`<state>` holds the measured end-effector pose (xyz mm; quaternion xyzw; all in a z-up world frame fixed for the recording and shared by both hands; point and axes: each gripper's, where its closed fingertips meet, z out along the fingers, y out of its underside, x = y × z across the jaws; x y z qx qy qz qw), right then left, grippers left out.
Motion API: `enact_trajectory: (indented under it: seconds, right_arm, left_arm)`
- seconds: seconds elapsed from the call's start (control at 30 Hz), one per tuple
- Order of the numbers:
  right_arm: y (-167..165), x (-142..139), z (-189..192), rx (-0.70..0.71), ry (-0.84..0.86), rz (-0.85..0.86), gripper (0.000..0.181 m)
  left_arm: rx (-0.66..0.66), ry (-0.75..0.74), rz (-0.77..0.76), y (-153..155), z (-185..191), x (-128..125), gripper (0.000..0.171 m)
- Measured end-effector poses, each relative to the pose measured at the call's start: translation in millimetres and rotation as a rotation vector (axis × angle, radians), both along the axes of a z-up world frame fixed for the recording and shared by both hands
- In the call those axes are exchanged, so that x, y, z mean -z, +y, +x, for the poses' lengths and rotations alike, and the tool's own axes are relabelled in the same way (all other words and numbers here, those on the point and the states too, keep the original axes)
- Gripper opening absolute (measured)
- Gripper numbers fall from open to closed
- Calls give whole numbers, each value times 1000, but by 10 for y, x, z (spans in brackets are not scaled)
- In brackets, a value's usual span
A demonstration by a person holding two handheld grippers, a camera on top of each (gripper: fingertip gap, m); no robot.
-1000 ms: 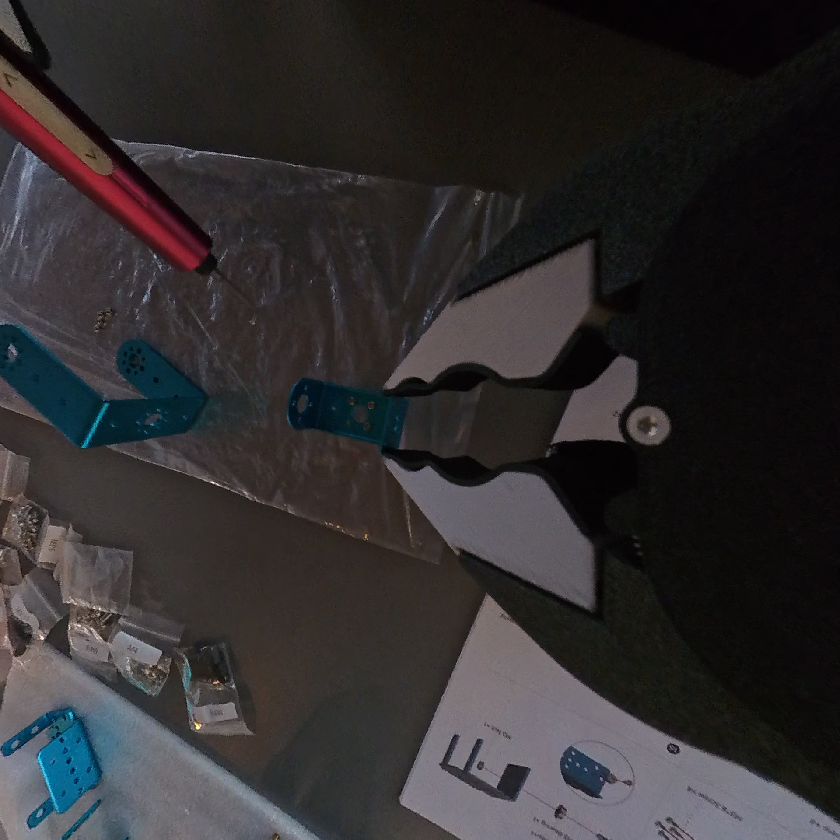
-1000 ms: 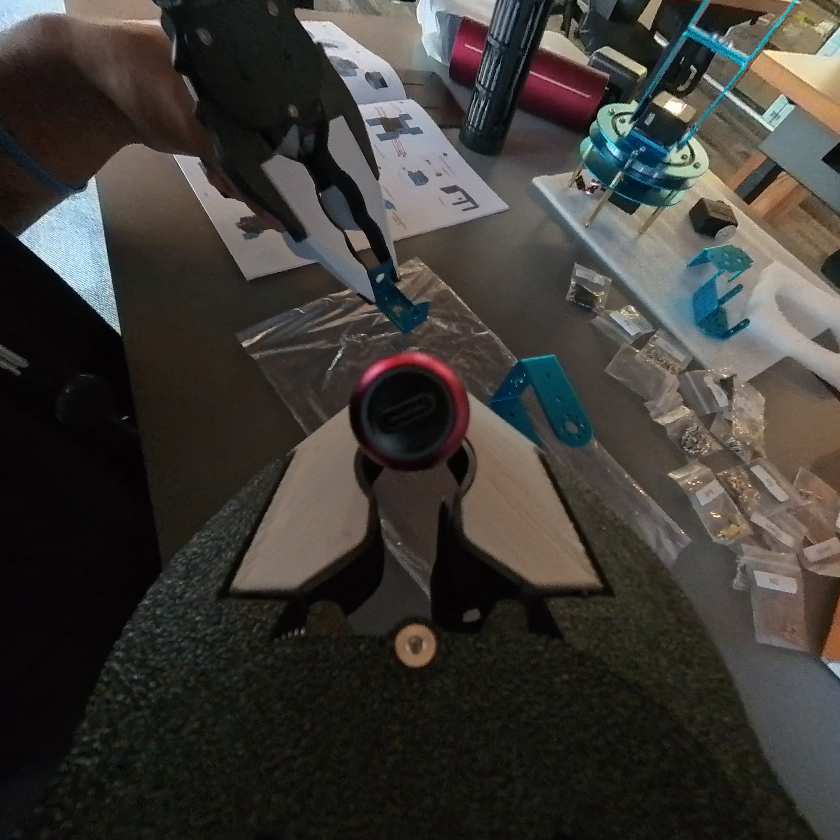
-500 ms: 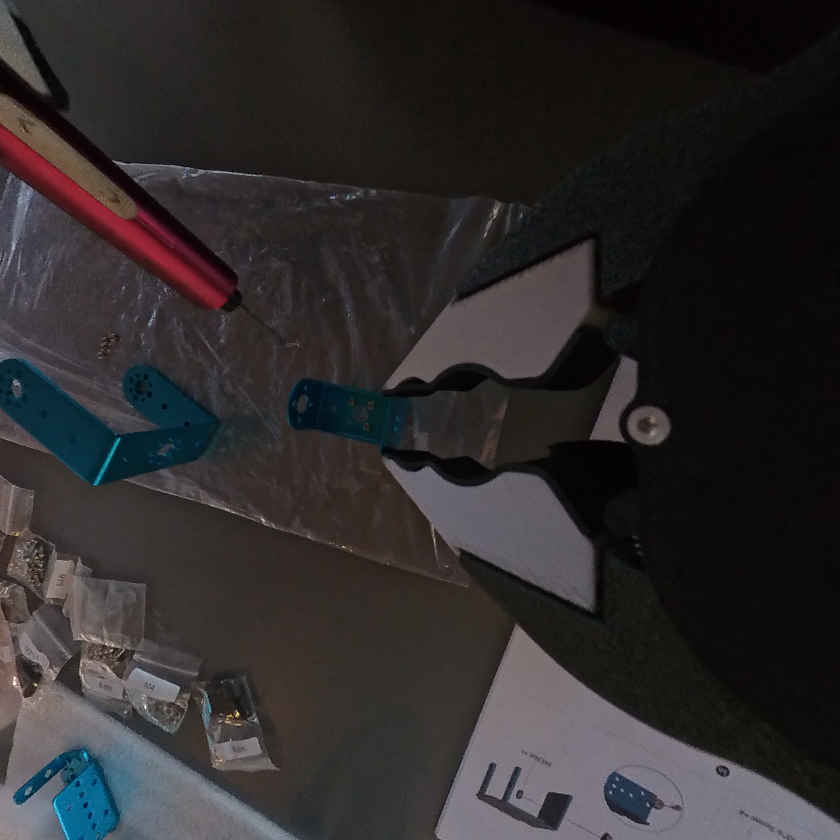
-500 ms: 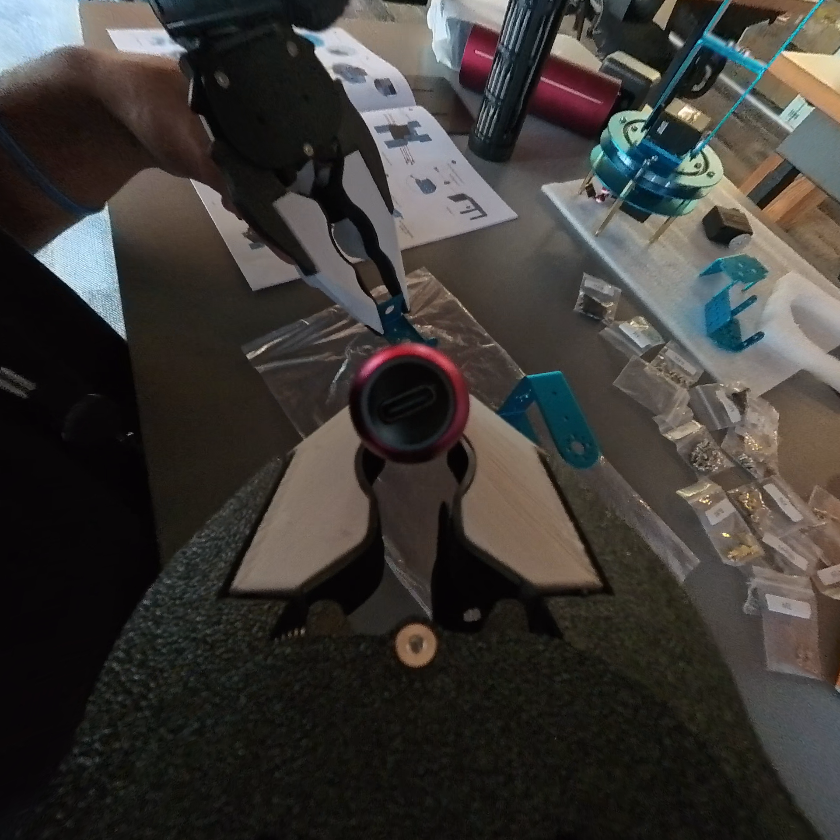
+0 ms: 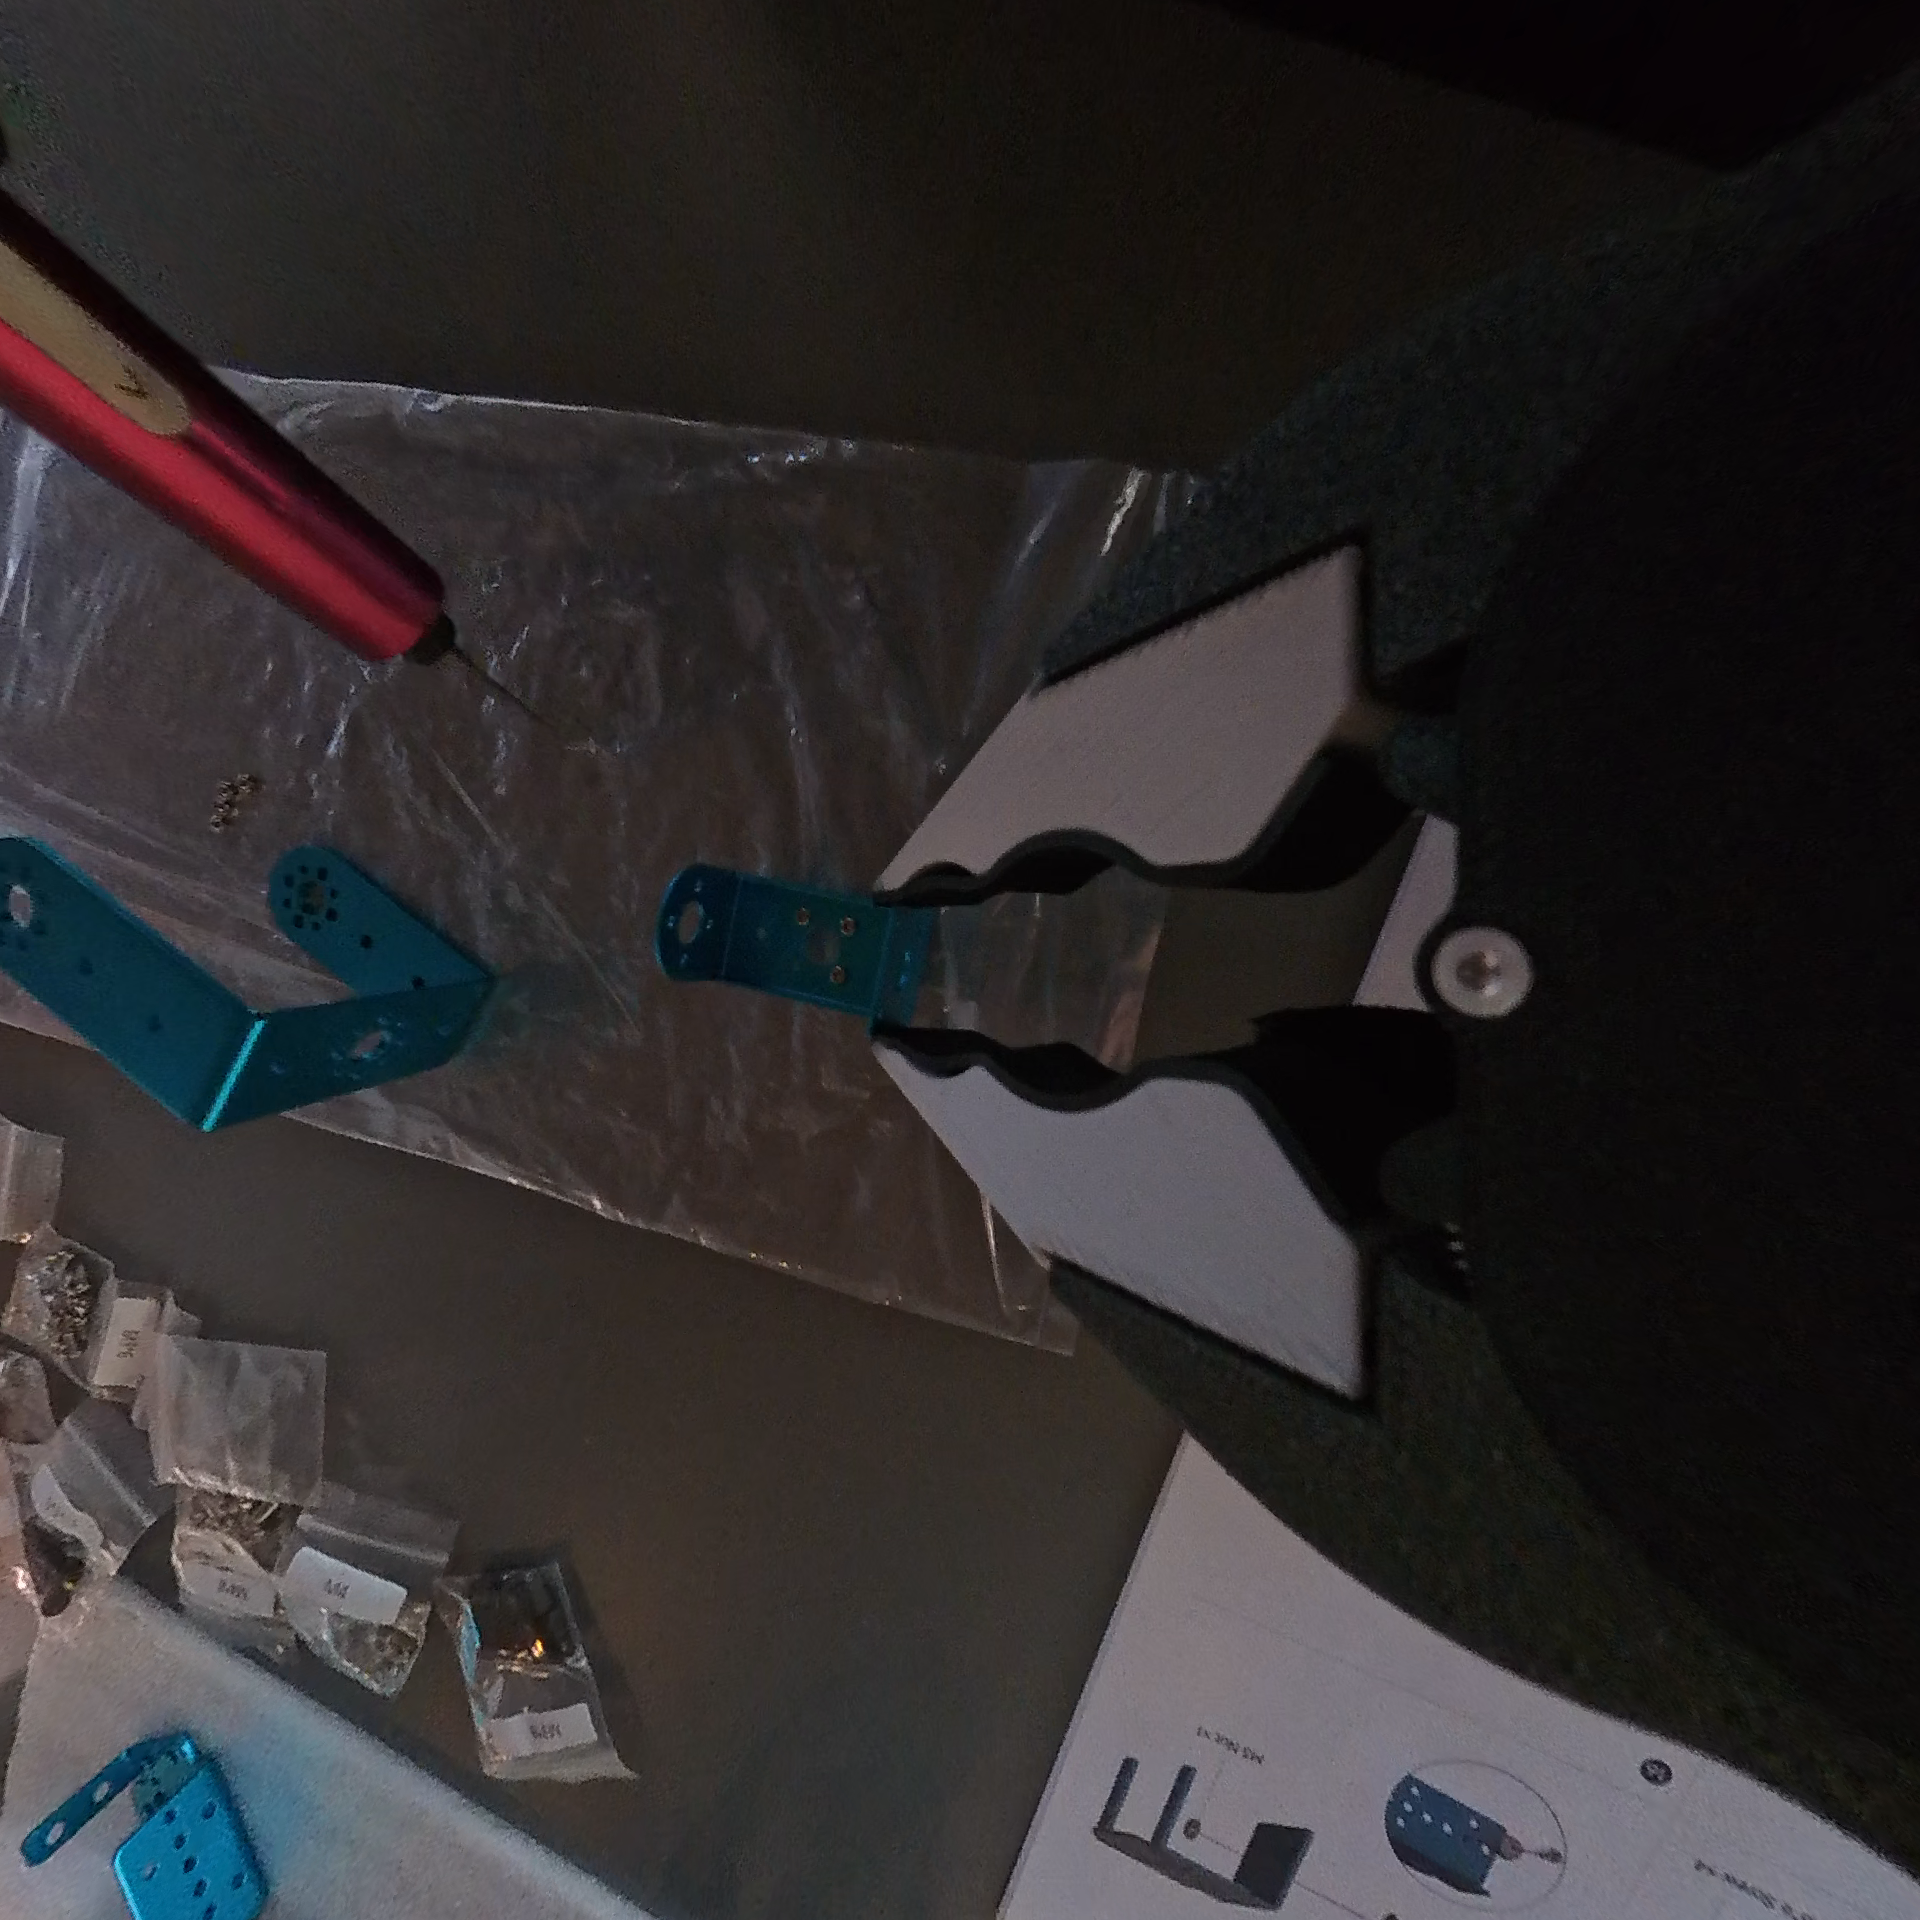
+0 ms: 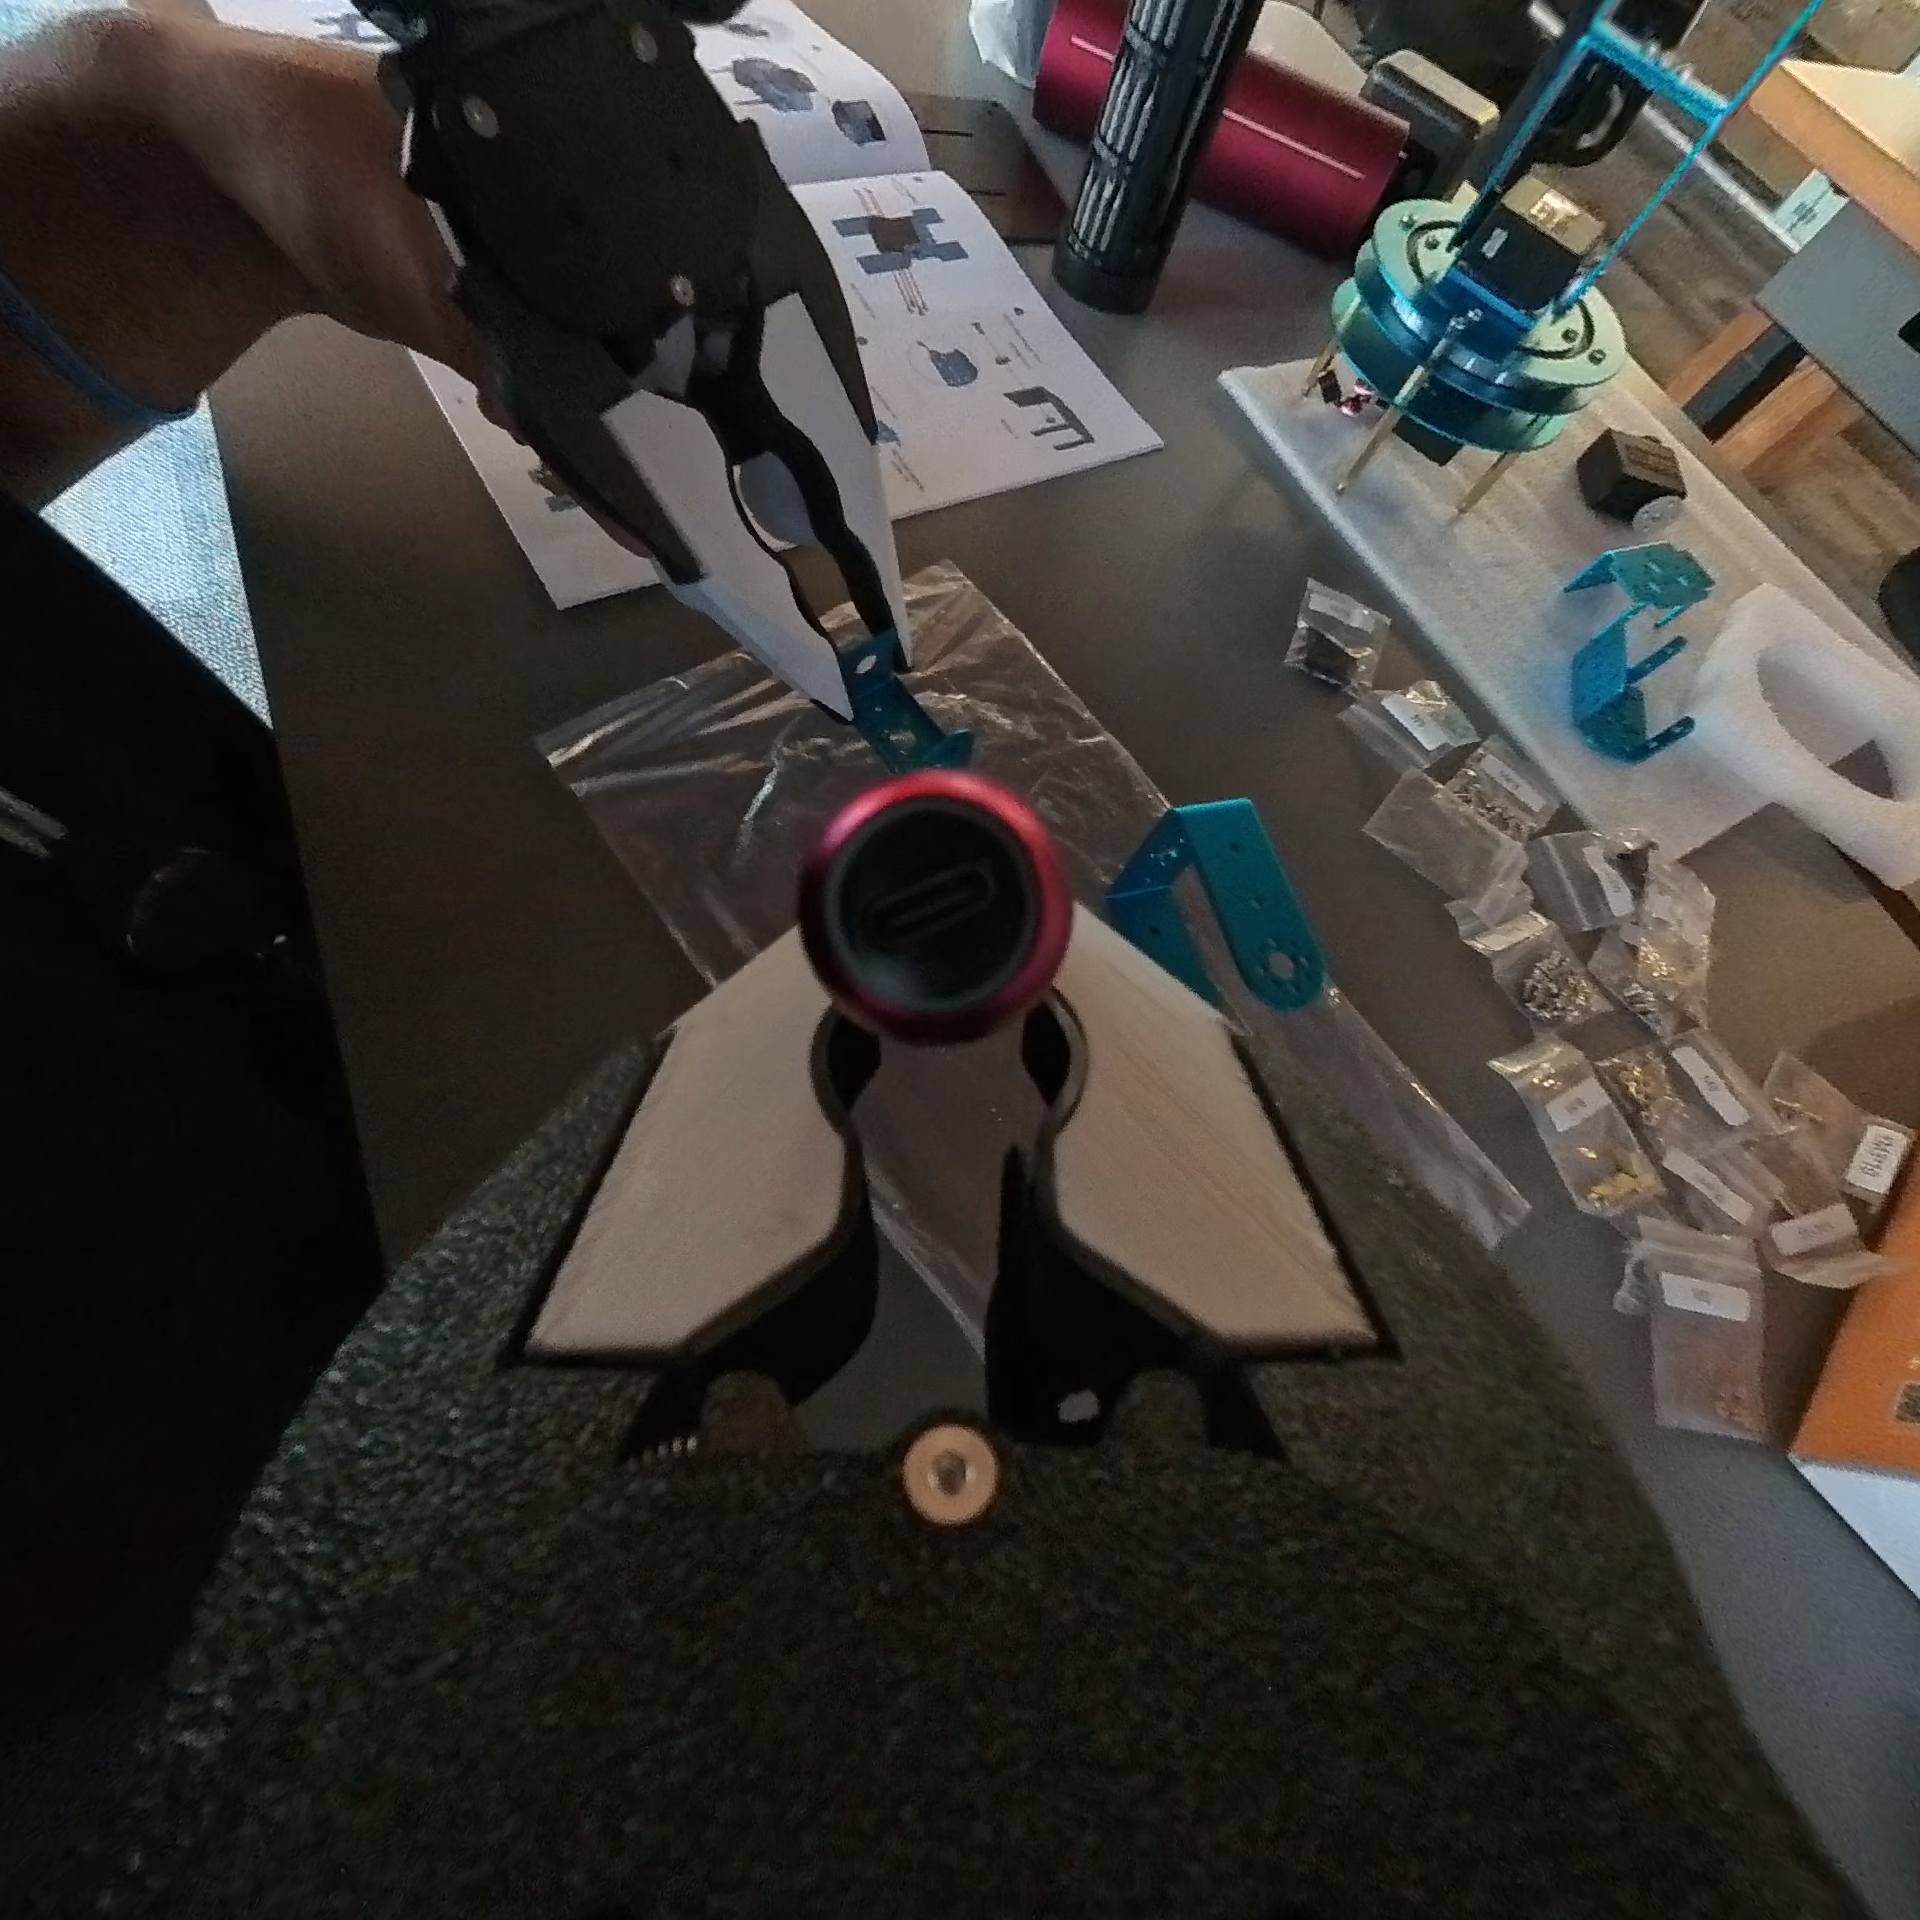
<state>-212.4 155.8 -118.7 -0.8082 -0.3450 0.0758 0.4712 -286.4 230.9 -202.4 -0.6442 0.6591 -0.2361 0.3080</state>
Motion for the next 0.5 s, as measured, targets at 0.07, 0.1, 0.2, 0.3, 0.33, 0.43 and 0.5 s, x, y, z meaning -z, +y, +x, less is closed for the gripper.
enact_trajectory:
  seconds: [0.07,0.1,0.2,0.3,0.33,0.43,0.5]
  right_arm:
    - [5,-9,64,19,-11,-1,22]
    - [8,-4,90,28,-19,-4,22]
    - [20,6,92,29,-68,5,22]
    - [-23,14,-67,-38,25,-35,22]
    - [2,14,-51,-24,30,-26,22]
    - [31,14,11,1,-2,-3,22]
    - [32,-18,11,4,21,2,22]
  left_arm:
    - [2,3,1,-4,-4,6,22]
    - [2,4,2,-4,-6,10,22]
    - [2,3,2,-8,-9,6,22]
    - [0,-3,1,-10,-9,-3,22]
    - [-1,-2,1,-11,-10,-1,22]
    - [-3,-3,1,-13,-19,-2,22]
    - [-4,-2,2,-11,-30,0,22]
